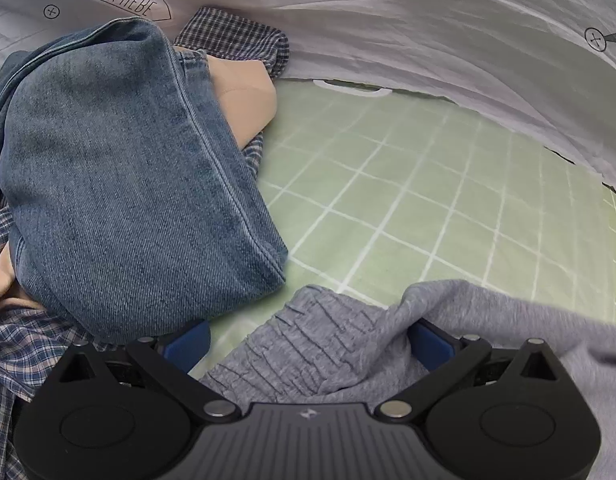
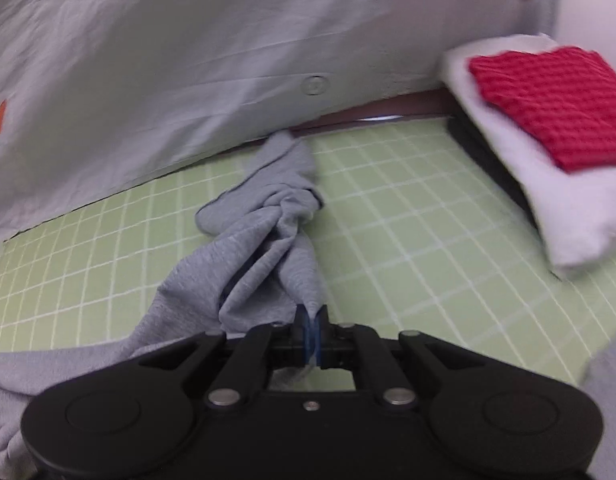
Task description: Fold clothes
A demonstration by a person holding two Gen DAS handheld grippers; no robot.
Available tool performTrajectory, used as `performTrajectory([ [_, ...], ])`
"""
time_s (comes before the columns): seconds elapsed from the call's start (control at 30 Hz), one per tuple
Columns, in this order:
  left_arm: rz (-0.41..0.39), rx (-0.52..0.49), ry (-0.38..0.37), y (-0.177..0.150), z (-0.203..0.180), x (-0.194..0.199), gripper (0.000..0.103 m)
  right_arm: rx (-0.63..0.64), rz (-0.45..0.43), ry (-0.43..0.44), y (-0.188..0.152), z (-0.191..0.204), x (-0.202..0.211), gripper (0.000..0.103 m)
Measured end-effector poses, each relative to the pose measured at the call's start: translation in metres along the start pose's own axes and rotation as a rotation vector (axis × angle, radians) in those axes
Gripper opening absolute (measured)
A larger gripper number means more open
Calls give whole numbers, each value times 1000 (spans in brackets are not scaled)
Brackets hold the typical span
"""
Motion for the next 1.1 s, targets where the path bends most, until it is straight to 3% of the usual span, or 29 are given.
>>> performTrajectory([
  [0.17, -7, -2, 3, 0, 0, -1, 103, -28, 83, -69, -43, -40, 13, 7],
  [0.2, -6, -2, 2, 1, 0, -1, 103, -28, 79, -79, -46, -42, 16, 14],
  [0.27, 1, -1, 0, 2, 0, -2, 103, -40, 36, -117, -40, -45, 22, 51],
  [0.3, 7, 1, -2, 2, 1, -2, 103, -45, 1, -130, -34, -46, 25, 86],
  [0.33, 14, 3, -4, 2, 1, -2, 103, -47, -45, -127, -26, -45, 27, 101],
  [0.4, 38, 0, -7, 3, 1, -2, 103, -47, -116, -107, -9, -41, 29, 103],
  [0.53, 76, -21, -28, 2, -2, 5, 101, -27, -143, -62, 17, -26, 16, 103],
  [0.7, 86, -46, -113, -2, -8, 19, 101, 142, -102, -58, 28, 3, -10, 103],
  [0.83, 104, -96, -128, -6, -11, 18, 101, 325, -36, -64, 22, 25, -34, 103],
  [1.0, 126, -73, -136, -8, -11, 12, 99, 435, 0, -112, 21, 36, -52, 103],
  [1.07, 131, -68, -123, -9, -11, 9, 92, 457, 5, -121, 22, 37, -56, 97],
  [1.1, 125, -66, -122, -9, -11, 9, 90, 471, 6, -126, 23, 37, -58, 85],
])
Point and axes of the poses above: each gripper's, at about its wrist camera, not at the fingertips, and x roughly against the way its jaws point, z to its left, y to its top, the point moved 9 cm from there along -x, roughly the way its jaws point, and after that the axes turned 4 degrees about -y, right-handed, at the moved point
